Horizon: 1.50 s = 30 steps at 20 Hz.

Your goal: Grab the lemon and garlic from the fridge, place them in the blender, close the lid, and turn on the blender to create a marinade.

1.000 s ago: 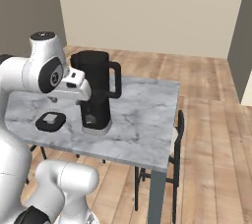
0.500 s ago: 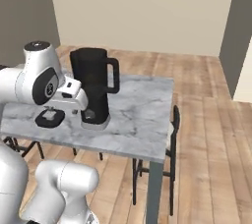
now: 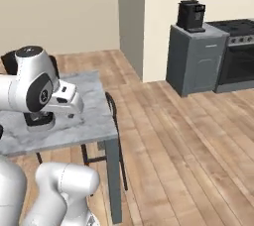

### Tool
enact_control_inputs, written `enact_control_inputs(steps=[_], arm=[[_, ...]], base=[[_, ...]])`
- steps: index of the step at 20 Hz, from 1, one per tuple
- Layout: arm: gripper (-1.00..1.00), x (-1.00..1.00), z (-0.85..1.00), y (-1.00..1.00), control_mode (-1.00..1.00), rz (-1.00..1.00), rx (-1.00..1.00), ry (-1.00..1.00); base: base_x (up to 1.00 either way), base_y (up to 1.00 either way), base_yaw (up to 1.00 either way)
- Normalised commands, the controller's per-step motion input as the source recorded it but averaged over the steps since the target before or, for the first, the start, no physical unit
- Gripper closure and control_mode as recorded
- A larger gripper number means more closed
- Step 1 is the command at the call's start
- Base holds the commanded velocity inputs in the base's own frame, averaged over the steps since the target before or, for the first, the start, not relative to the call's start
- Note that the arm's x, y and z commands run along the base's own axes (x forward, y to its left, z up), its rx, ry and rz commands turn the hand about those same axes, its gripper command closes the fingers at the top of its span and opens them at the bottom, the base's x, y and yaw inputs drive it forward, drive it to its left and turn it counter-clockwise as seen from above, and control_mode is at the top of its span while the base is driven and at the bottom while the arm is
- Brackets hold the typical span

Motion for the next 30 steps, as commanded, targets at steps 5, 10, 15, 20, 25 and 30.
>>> enact_control_inputs(steps=[5,10,15,20,25,30], arm=[[-1.0,0.0,0.0,0.0,1.0,0.0,0.0,0.0],[-1.0,0.0,0.0,0.0,1.0,0.0,0.0,0.0],[-1.0,0.0,0.0,0.0,1.0,0.0,0.0,0.0],[-1.0,0.0,0.0,0.0,1.0,0.0,0.0,0.0],[-1.0,0.0,0.0,0.0,1.0,0.0,0.0,0.0],[-1.0,0.0,0.0,0.0,1.0,0.0,0.0,0.0]], base=[[0.16,-0.55,-0.83],[0.39,-0.72,-0.71],[0.72,-0.63,-0.62],[0.98,-0.41,-0.54],[1.0,-0.38,-0.46],[1.0,-0.11,-0.38]])
